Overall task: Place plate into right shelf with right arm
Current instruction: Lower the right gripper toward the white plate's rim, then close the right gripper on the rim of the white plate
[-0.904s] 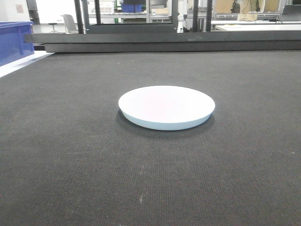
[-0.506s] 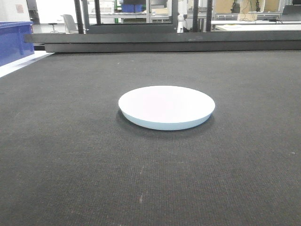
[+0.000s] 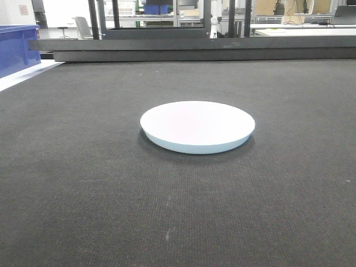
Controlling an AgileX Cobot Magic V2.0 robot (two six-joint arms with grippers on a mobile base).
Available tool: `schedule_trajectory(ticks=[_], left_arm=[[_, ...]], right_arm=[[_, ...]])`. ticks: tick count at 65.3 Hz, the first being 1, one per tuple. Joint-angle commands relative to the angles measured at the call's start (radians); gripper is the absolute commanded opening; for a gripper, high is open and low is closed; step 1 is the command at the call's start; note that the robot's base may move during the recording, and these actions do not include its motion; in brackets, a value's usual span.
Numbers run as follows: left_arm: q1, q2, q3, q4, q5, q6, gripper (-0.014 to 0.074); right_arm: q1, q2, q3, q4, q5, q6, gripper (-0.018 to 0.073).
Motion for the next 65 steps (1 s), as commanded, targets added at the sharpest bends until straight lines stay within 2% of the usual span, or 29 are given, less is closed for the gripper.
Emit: schedule_trajectory(ticks=[1,6,9,20,25,28,40,50,65], left_arm=[[-0.006,-0.012,0.006,-0.002,-0.087,-0.002,-0.0047],[-0.006,-0.012,0.006,-0.002,-0.087,-0.002,-0.0047],[-0.006,-0.012,0.006,-0.002,-0.087,-0.002,-0.0047],[-0.006,-0.012,0.006,-0.002,-0.087,-0.002,-0.0047],[-0.006,-0.012,0.006,-0.002,-0.087,-0.002,-0.0047],[-0.006,-0.012,0.006,-0.002,-0.087,-0.002,-0.0047],[-0.006,-0.012,0.006,-0.002,-0.087,-0.002,-0.0047],[-0.006,-0.012,0.006,-0.002,-0.087,-0.002,-0.0047],[-0.006,-0.012,0.006,-0.002,-0.087,-0.002,-0.0047]], right_arm=[[0.0,0.032,-0.149,-0.008,-0.008,-0.006,0.0056],[0.0,0.107,-0.261,-0.008,0.11,-0.006,0.0069],[0.0,0.156,-0.314,-0.007,0.148,-0.006,0.0107],[0.0,0.354,-0.436,-0.003,0.187,-0.006,0.041],[0.0,0.458,-0.488,-0.003,0.188,-0.006,0.0509],[0.0,0.525,-0.523,-0.003,0.192,-0.006,0.0535],[0.021,0.838,-0.762,-0.003,0.33,-0.005,0.054],[0.128,1.135,-1.006,-0.003,0.479,0.009,0.0538],[0.261,1.511,-1.299,-0.008,0.58,0.12,0.0538]])
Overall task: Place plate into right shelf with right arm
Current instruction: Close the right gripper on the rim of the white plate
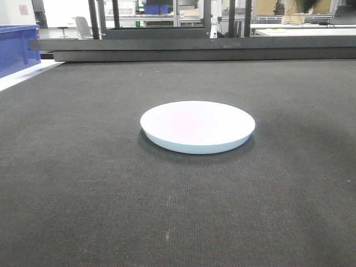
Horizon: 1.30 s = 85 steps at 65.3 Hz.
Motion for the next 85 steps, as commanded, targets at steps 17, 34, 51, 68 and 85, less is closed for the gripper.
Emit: schedule_trajectory(ticks=[17,34,51,68,85], left_arm=[[-0.006,-0.012,0.006,-0.002,-0.087,-0.002,-0.0047],[-0.006,-0.012,0.006,-0.002,-0.087,-0.002,-0.0047],[-0.006,-0.012,0.006,-0.002,-0.087,-0.002,-0.0047],[-0.006,-0.012,0.006,-0.002,-0.087,-0.002,-0.0047],[-0.006,-0.012,0.006,-0.002,-0.087,-0.002,-0.0047]], right_arm=[[0.109,0.369,-0.289,-0.015,0.049,0.074,0.0537],[0.118,0.457,-0.293,-0.112,0.04,0.081,0.04],[0.117,0.498,-0.293,-0.117,0.022,0.081,0.0348],[0.107,0.515,-0.292,-0.147,0.023,0.081,0.03],[0.107,0.522,-0.292,-0.155,0.036,0.081,0.0054]])
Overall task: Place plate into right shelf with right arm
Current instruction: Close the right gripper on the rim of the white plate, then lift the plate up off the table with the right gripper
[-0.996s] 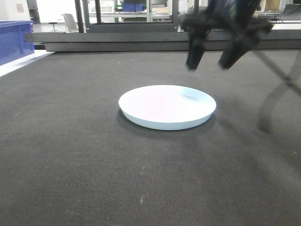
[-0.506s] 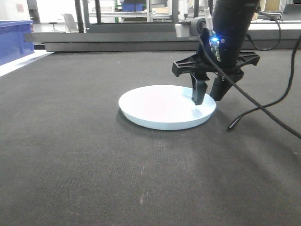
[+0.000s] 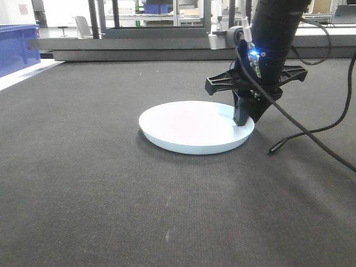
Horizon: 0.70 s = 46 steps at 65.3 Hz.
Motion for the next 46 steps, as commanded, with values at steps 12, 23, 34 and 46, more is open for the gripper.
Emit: schedule_trajectory(ticks=[12,23,34,46], left_arm=[[-0.006,-0.012,0.006,-0.002,-0.087,-0.002,-0.0047],[-0.006,-0.012,0.006,-0.002,-0.087,-0.002,-0.0047],[-0.006,-0.012,0.006,-0.002,-0.087,-0.002,-0.0047],[-0.006,-0.012,0.006,-0.002,-0.087,-0.002,-0.0047]], right_arm=[[-0.008,-0.133,-0.021,-0.028,-0.03,-0.014,0.0054],[-0.008,-0.309,0.099,-0.035,-0.157,-0.015,0.0054],[-0.009,-0.547,0.329,-0.052,-0.303,-0.015,0.0054],[-0.009,-0.826,0.587,-0.084,-0.439,-0.015,0.0054]])
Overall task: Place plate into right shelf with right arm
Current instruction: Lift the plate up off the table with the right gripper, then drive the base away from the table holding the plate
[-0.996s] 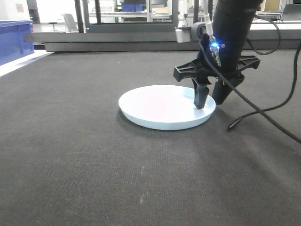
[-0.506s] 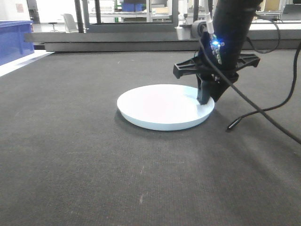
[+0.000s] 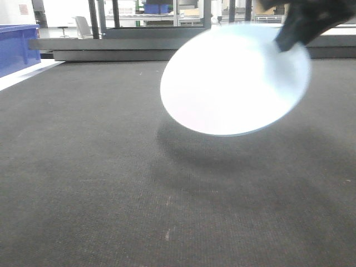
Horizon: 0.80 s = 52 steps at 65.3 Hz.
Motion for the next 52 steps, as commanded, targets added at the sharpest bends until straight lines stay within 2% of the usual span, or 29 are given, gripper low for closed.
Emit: schedule_trajectory(ticks=[1,9,20,33,52], left_arm=[[-0.006,-0.012,0.006,-0.002,-0.087,-0.002,-0.0047],[-0.006,-0.012,0.006,-0.002,-0.087,-0.002,-0.0047],[-0.006,-0.012,0.006,-0.002,-0.087,-0.002,-0.0047],[-0.006,-0.012,0.006,-0.002,-0.087,-0.002,-0.0047],[-0.006,-0.012,0.006,-0.002,-0.087,-0.002,-0.0047]], right_arm=[[-0.006,-0.169,0.079,-0.029,-0.14,-0.008,0.0054],[-0.006,-0.393,0.22,-0.065,-0.2,-0.008,0.0054],[-0.006,-0.674,0.328,-0.11,-0.179,-0.008,0.0054],[-0.006,-0.909,0.351,-0.154,-0.125,-0.008,0.0054],[-0.006,-1.088,0.351,-0.154,-0.171,-0.008,0.0054]])
